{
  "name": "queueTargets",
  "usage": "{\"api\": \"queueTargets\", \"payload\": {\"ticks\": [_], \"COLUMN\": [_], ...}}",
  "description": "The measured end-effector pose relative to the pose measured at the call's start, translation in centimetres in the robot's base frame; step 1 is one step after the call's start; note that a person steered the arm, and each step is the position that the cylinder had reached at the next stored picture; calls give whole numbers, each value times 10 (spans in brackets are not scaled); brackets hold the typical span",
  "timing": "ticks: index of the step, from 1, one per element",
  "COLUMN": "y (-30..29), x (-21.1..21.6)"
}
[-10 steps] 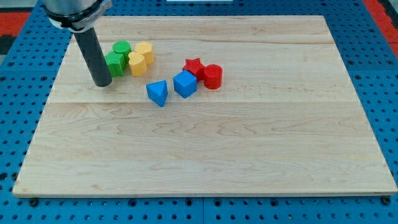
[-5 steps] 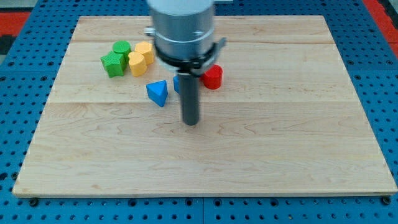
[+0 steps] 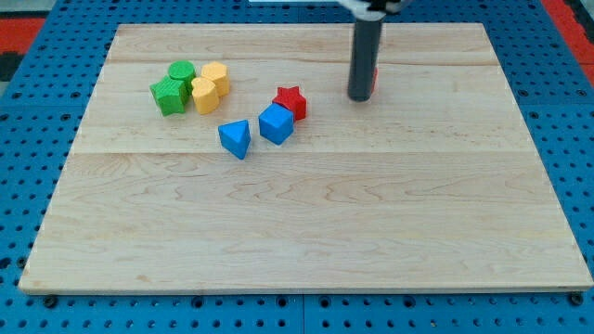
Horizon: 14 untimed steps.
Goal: Keep the red blocks in a horizontal line at the top center of the board
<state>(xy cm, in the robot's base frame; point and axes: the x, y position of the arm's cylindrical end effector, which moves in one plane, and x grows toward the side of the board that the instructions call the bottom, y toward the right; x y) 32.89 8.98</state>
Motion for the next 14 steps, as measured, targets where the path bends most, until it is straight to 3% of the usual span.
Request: {"api": "queueTargets", "payload": {"ticks": [2, 4, 5, 8, 9, 10, 12, 13, 14], "y": [32, -18, -94, -139, -157, -173, -124, -119, -143], "x": [-71, 73, 78, -29, -1, -23, -72, -71, 6]}}
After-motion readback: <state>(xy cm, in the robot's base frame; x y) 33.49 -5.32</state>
